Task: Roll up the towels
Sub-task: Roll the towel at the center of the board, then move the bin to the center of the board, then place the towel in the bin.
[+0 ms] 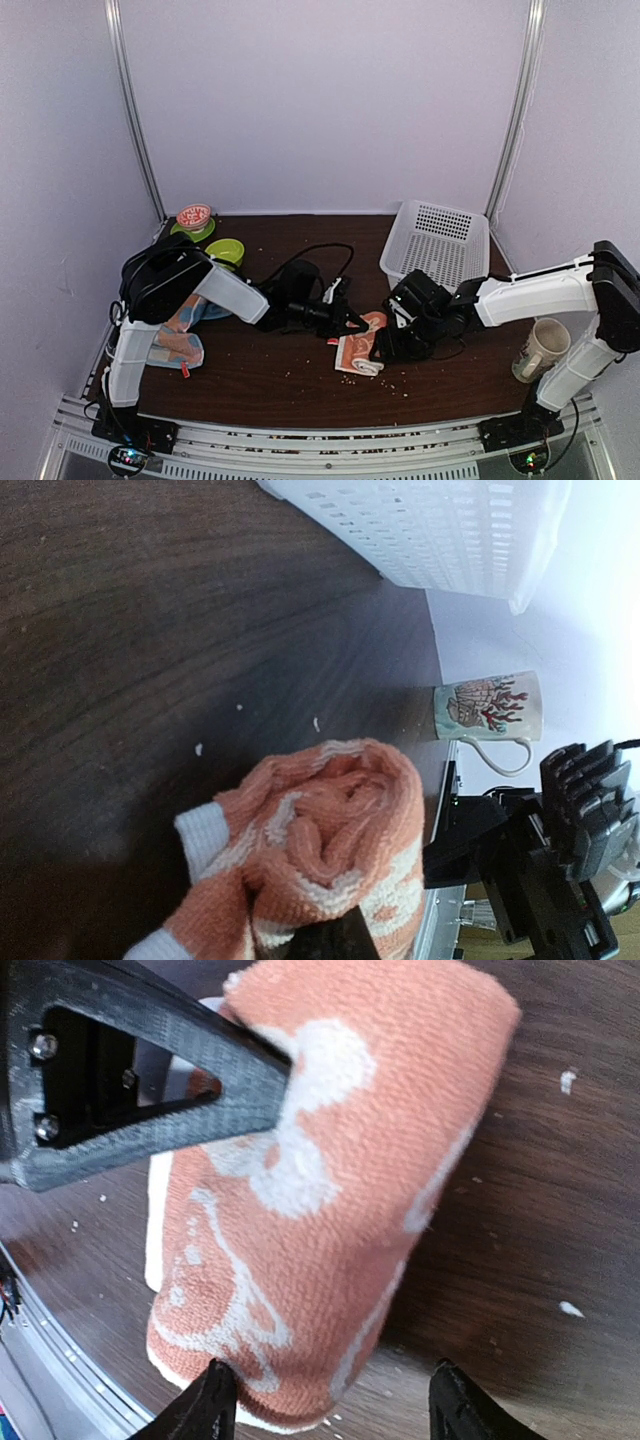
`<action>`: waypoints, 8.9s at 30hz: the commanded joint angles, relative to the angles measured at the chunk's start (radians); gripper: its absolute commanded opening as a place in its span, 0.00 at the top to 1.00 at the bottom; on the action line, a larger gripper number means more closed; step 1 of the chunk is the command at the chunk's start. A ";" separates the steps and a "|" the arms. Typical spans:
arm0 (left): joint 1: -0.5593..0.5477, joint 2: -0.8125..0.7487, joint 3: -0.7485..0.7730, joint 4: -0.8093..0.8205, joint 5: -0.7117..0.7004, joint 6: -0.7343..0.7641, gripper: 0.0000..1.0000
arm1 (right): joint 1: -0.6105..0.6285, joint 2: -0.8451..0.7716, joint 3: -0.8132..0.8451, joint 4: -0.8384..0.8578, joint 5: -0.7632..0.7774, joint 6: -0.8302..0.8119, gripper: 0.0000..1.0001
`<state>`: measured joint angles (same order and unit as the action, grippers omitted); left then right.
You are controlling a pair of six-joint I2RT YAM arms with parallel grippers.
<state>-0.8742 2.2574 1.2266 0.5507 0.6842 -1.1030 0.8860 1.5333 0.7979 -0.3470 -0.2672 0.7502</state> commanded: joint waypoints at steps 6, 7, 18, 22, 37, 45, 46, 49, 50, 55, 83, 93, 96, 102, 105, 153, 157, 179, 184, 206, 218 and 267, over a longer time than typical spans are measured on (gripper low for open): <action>0.001 -0.049 -0.093 -0.037 -0.077 0.021 1.00 | 0.030 0.157 0.046 0.127 -0.042 0.050 0.41; 0.001 -0.056 -0.101 -0.039 -0.081 0.024 1.00 | 0.031 0.176 0.051 0.133 -0.044 0.053 0.47; 0.004 -0.188 -0.232 -0.057 -0.125 0.052 1.00 | 0.045 0.176 0.219 -0.336 0.115 -0.214 1.00; 0.002 -0.276 -0.297 -0.017 -0.127 0.049 1.00 | 0.056 0.148 0.236 -0.461 0.111 -0.323 1.00; -0.052 -0.298 -0.190 -0.082 0.011 0.155 1.00 | 0.160 0.255 0.291 -0.481 0.015 -0.470 1.00; -0.060 -0.202 -0.166 0.064 0.156 0.073 1.00 | 0.151 0.253 0.280 -0.432 0.033 -0.441 1.00; -0.060 -0.187 -0.164 0.087 0.176 0.059 1.00 | 0.149 0.245 0.275 -0.420 0.040 -0.428 1.00; -0.060 -0.136 -0.167 0.176 0.225 -0.025 1.00 | 0.145 0.228 0.266 -0.395 0.067 -0.400 1.00; -0.058 -0.125 -0.177 0.211 0.225 -0.052 1.00 | 0.146 0.226 0.265 -0.388 0.076 -0.392 1.00; 0.014 -0.218 -0.383 0.330 0.094 -0.098 1.00 | 0.143 0.227 0.263 -0.373 0.112 -0.355 1.00; -0.080 -0.323 -0.209 -0.222 -0.010 0.301 1.00 | 0.098 0.253 0.280 -0.312 0.060 -0.290 1.00; -0.078 -0.261 -0.168 -0.183 0.002 0.285 1.00 | 0.090 0.252 0.276 -0.275 0.025 -0.284 1.00; -0.079 -0.232 -0.138 -0.178 -0.002 0.275 1.00 | 0.088 0.254 0.277 -0.267 0.015 -0.278 1.00; -0.056 -0.143 -0.140 -0.124 -0.011 0.185 1.00 | 0.075 0.216 0.271 -0.229 -0.001 -0.210 0.68; -0.038 -0.121 -0.172 -0.069 -0.018 0.138 1.00 | 0.057 0.169 0.248 -0.200 -0.017 -0.169 0.56; -0.022 -0.131 -0.241 -0.051 -0.042 0.104 1.00 | -0.028 0.195 -0.051 0.463 -0.189 0.235 0.47; -0.020 -0.161 -0.261 -0.059 -0.046 0.110 1.00 | -0.025 0.238 -0.040 0.445 -0.187 0.255 0.52; -0.008 -0.651 -0.478 -0.439 -0.279 0.297 1.00 | 0.073 0.397 0.289 -0.033 0.008 0.126 0.62; -0.008 -0.749 -0.502 -0.527 -0.373 0.320 1.00 | 0.105 0.448 0.368 -0.108 0.037 0.103 0.91; -0.008 -0.748 -0.360 -0.662 -0.497 0.370 1.00 | -0.265 -0.161 0.635 -0.475 0.281 -0.072 1.00; -0.004 -0.602 -0.178 -0.703 -0.490 0.378 1.00 | -0.585 0.028 0.557 -0.125 0.228 0.089 1.00; 0.064 -0.567 -0.098 -0.721 -0.500 0.405 1.00 | -0.409 0.109 0.598 -0.179 0.109 0.009 1.00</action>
<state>-0.8223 1.6630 1.0912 -0.1860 0.1772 -0.7238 0.5106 1.4872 1.1973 -0.3634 -0.1020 1.0382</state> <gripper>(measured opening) 0.005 0.155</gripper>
